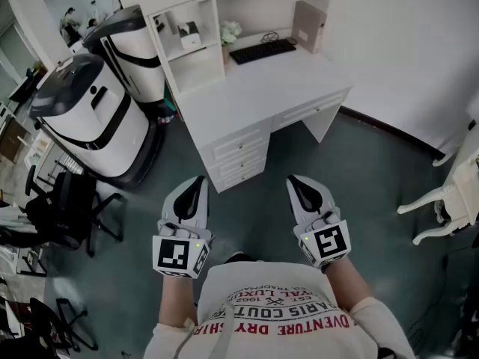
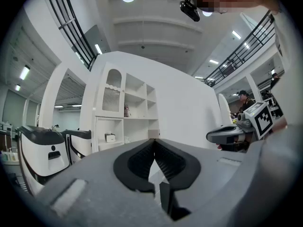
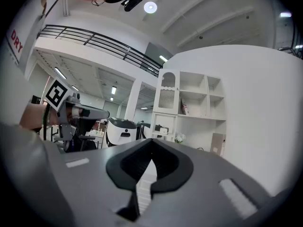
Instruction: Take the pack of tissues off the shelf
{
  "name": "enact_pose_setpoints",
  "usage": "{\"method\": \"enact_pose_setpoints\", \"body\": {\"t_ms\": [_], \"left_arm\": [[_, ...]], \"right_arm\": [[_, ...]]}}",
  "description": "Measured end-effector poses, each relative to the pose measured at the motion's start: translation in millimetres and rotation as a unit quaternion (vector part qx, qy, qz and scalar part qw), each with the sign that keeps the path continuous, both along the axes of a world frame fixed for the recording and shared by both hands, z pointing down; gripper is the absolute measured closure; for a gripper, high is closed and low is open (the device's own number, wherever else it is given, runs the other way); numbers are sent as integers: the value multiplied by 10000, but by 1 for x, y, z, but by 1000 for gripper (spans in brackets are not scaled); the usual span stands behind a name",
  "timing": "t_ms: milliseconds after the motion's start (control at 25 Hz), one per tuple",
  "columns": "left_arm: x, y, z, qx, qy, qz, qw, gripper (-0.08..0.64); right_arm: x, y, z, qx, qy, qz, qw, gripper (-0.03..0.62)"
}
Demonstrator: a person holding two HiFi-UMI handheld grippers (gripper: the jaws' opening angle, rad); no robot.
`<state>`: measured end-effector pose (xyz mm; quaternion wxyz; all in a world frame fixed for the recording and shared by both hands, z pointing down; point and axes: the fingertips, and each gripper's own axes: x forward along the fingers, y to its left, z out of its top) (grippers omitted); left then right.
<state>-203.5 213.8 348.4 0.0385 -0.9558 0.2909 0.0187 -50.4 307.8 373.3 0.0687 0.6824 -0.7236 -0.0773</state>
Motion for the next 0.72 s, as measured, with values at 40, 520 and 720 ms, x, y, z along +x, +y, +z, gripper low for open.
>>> {"method": "enact_pose_setpoints", "body": {"t_ms": [40, 520, 720], "left_arm": [[0, 0, 0, -2, -5, -17, 10000, 554], [18, 5, 11, -143, -98, 1, 9999, 554], [33, 4, 15, -273, -7, 127, 9995, 554]], "right_arm": [[0, 0, -1, 5, -2, -5, 10000, 594], [19, 6, 6, -36, -164, 28, 9999, 594], [33, 6, 9, -25, -350, 135, 9993, 592]]}}
